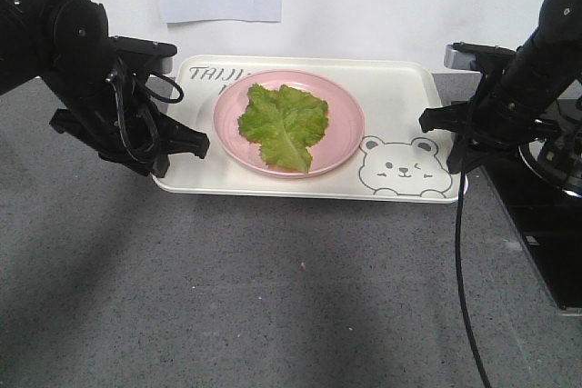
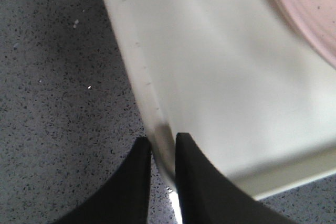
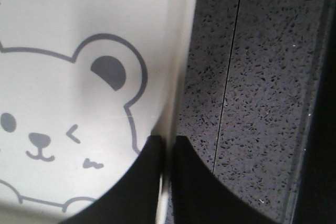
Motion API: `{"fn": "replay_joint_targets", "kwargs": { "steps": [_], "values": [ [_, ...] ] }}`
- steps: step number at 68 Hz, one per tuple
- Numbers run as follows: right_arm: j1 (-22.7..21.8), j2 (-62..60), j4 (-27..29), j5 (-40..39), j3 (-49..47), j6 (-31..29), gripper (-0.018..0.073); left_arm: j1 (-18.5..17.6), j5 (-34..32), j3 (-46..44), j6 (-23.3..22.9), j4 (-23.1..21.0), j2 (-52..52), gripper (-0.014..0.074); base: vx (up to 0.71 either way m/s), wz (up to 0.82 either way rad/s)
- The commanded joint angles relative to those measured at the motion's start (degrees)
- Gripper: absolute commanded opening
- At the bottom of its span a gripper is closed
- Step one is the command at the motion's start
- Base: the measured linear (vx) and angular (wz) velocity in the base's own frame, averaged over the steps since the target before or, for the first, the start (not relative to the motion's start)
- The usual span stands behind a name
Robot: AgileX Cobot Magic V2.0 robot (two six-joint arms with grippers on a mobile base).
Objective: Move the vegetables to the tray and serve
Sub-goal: 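Hold the tray with both grippers above the countertop as the base approaches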
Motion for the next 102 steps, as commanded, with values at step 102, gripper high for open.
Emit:
{"fn": "replay_joint_targets", "kwargs": {
  "steps": [102],
  "values": [
    [0.8,-3.6,5.8,2.0,-1.4,-1.4,-0.0004,-0.9,-5.0,-2.0,1.5,-5.3,-2.9,-0.0006,0.02,0.0]
  ]
}}
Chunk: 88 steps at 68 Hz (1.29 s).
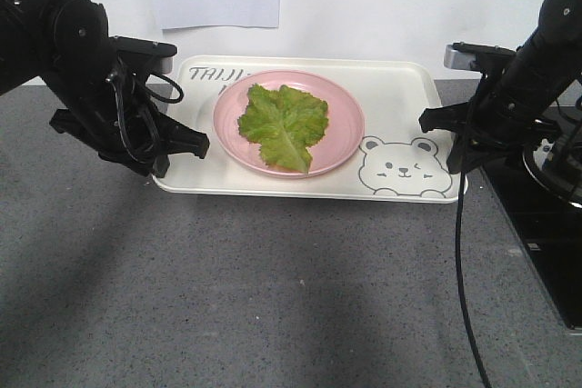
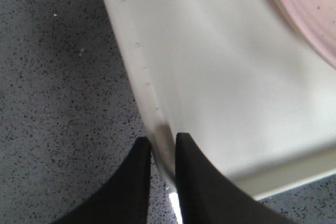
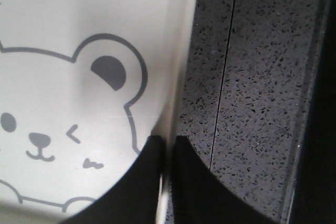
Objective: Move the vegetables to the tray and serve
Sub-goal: 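Hold the tray with both grippers above the countertop as the base approaches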
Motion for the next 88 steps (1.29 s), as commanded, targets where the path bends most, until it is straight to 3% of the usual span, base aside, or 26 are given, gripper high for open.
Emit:
{"fn": "replay_joint_targets", "kwargs": {
  "steps": [1,88],
  "values": [
    [0.8,-3.6,5.8,2.0,-1.4,-1.4,-0.0004,-0.9,-5.0,-2.0,1.5,-5.3,-2.9,-0.0006,0.02,0.0],
    [0.8,-3.6,5.8,2.0,-1.4,-1.4,-0.0004,-0.9,-5.0,-2.0,1.5,-5.3,-2.9,-0.0006,0.01,0.0]
  ]
}}
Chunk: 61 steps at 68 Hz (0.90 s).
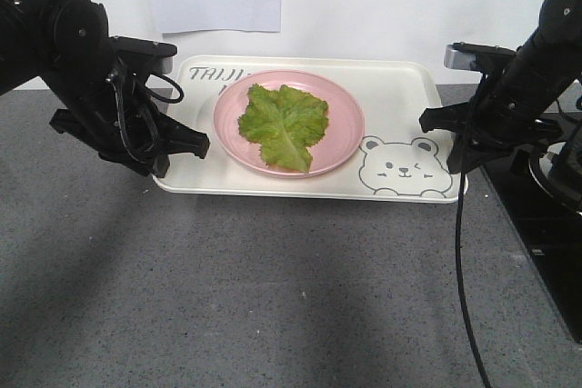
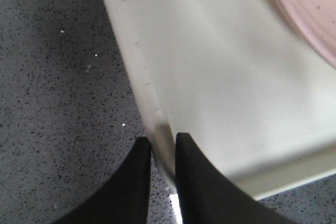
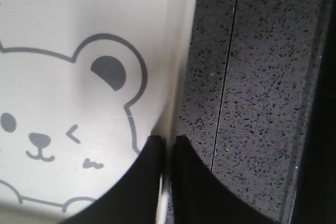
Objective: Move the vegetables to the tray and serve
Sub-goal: 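Hold the tray with both grippers above the countertop as the base approaches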
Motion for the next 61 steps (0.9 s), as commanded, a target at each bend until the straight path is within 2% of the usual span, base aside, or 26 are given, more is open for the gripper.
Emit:
{"fn": "replay_joint_targets", "kwargs": {
  "steps": [1,61],
  "values": [
    [0.8,-3.6,5.8,2.0,-1.4,-1.4,-0.0004,-0.9,-5.0,-2.0,1.5,-5.3,-2.9,-0.0006,0.0,0.0],
    [0.8,-3.6,5.8,2.0,-1.4,-1.4,-0.0004,-0.9,-5.0,-2.0,1.5,-5.3,-2.9,-0.0006,0.0,0.0]
  ]
}}
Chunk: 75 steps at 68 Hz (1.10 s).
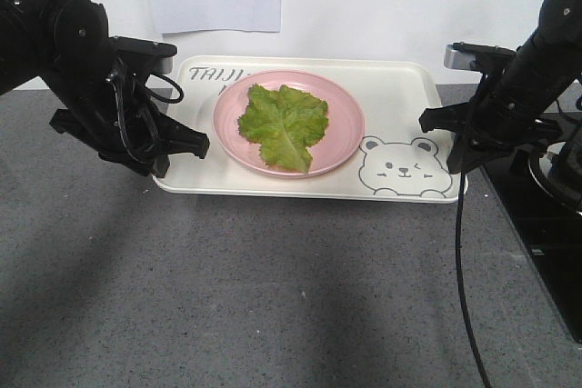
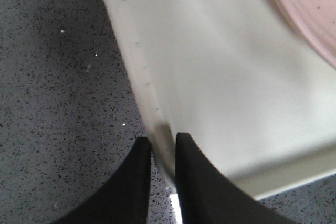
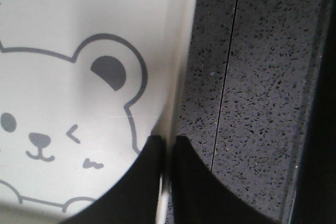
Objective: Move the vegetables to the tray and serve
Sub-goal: 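Hold the tray with both grippers above the countertop as the base approaches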
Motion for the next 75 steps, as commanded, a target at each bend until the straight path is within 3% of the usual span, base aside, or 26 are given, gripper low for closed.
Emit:
{"fn": "replay_joint_targets", "kwargs": {
  "steps": [1,75],
  "values": [
    [0.8,-3.6,5.8,2.0,-1.4,-1.4,-0.0004,-0.9,-5.0,-2.0,1.5,-5.3,-2.9,-0.0006,0.0,0.0],
    [0.8,-3.6,5.8,2.0,-1.4,-1.4,-0.0004,-0.9,-5.0,-2.0,1.5,-5.3,-2.9,-0.0006,0.0,0.0]
  ]
}}
